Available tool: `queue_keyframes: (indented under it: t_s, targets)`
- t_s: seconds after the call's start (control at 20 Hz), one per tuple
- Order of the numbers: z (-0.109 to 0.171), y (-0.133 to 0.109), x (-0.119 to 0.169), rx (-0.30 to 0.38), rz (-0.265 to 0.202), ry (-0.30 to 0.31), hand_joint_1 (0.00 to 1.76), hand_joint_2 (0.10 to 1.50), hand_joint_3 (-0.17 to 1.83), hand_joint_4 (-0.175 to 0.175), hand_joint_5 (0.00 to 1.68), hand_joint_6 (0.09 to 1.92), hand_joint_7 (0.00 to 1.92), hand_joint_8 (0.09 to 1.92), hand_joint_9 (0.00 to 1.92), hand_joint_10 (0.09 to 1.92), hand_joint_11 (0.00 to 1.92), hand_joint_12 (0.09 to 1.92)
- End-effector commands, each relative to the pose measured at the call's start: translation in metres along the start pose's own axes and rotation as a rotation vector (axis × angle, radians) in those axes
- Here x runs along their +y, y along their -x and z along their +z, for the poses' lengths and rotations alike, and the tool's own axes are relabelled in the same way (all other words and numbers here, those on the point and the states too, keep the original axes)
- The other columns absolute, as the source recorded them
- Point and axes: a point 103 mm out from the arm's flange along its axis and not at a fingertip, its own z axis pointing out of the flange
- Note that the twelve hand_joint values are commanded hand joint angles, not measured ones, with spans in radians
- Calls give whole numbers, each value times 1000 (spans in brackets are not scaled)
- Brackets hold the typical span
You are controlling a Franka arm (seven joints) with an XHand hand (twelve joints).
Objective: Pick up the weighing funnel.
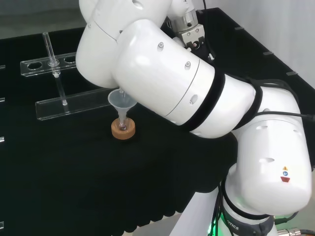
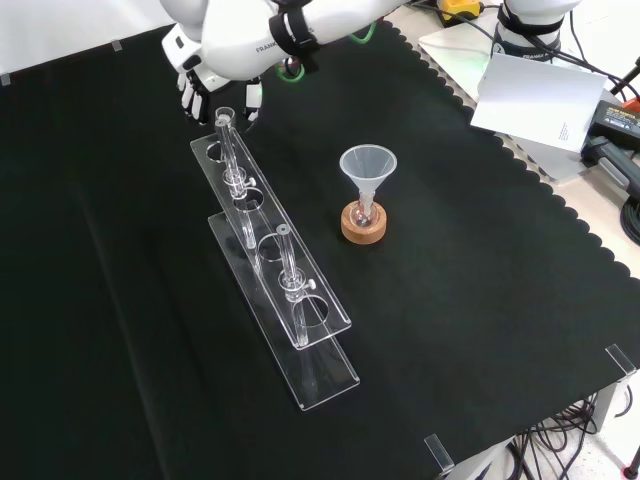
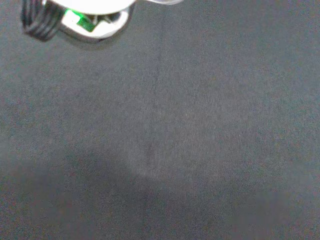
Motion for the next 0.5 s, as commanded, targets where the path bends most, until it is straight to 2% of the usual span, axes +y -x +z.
queue_keyframes:
  t_s: [0.05,0.5]
  targets:
    - [-9,6,-29,23,25,17,1102,706,600,175,1224,738,764,584,1055,350,821,1126]
    - [-10,15,-52,140,49,58,1103,705,602,175,1225,737,772,586,1060,346,829,1119]
